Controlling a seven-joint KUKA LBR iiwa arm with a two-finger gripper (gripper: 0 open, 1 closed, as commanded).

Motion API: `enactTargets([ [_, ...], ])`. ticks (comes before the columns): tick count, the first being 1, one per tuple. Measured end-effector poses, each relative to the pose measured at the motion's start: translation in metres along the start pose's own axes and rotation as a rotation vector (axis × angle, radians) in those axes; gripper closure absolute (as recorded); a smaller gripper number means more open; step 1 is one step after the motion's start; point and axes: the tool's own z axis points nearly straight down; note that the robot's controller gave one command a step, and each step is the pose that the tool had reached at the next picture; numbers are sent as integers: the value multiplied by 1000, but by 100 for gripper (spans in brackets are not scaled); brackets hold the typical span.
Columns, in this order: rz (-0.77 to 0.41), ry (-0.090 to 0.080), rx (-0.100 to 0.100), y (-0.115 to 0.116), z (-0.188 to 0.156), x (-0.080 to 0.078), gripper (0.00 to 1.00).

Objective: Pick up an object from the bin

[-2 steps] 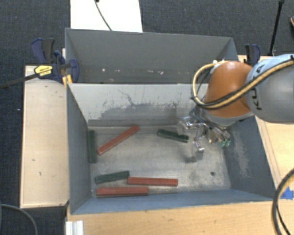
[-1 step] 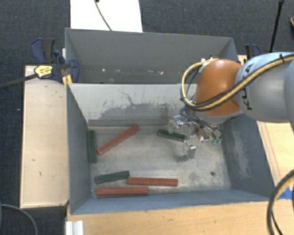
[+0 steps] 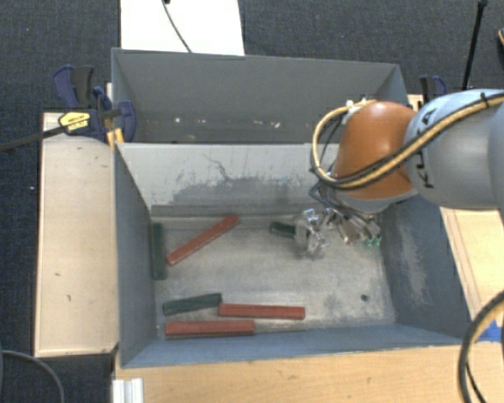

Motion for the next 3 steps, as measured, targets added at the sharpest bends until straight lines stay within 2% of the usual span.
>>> enactTargets([
  [1, -1, 1, 0, 0, 0, 0, 0],
  [2, -3, 0, 0, 0, 0, 0, 100],
  [3, -3, 1, 0, 0, 0, 0, 0],
])
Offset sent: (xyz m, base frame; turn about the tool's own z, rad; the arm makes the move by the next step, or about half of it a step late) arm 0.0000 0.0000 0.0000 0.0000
